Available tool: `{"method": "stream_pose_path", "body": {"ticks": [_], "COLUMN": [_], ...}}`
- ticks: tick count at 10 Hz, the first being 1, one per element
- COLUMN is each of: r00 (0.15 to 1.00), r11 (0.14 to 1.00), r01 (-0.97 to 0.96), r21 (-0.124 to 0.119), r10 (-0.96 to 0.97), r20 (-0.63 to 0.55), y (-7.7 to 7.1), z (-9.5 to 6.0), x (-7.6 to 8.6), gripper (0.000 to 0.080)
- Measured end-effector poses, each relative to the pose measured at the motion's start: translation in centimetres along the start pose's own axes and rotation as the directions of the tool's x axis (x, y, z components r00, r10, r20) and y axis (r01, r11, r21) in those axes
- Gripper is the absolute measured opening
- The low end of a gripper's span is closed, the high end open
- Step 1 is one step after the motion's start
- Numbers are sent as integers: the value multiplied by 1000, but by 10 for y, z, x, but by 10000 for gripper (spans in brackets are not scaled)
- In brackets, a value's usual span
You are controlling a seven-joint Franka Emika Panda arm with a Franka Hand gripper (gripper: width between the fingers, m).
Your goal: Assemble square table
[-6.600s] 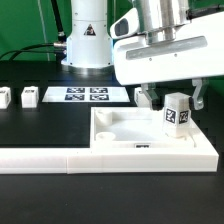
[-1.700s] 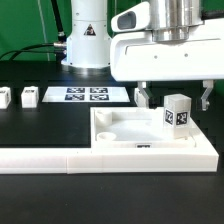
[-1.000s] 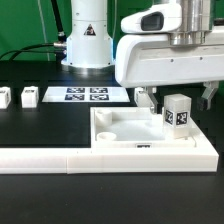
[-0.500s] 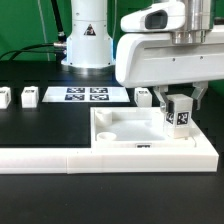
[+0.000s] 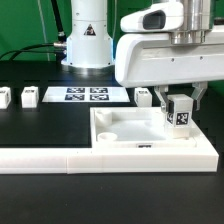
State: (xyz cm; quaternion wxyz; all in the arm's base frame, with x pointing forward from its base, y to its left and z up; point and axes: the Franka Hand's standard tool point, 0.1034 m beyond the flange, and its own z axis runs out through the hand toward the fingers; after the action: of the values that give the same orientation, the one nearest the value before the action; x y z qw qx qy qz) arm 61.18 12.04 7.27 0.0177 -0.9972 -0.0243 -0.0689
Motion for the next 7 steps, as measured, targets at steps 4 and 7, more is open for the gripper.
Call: {"method": "stream_pose_path", "body": {"ticks": [4, 7], "r00": [906, 736], "r11": [906, 736], "r01": [-424, -677], "r21": [-14, -16], "r10": [424, 677], "r20": [-8, -15], "y": [2, 4], "z": [1, 1], "x": [-1, -2], "gripper": [290, 290]}}
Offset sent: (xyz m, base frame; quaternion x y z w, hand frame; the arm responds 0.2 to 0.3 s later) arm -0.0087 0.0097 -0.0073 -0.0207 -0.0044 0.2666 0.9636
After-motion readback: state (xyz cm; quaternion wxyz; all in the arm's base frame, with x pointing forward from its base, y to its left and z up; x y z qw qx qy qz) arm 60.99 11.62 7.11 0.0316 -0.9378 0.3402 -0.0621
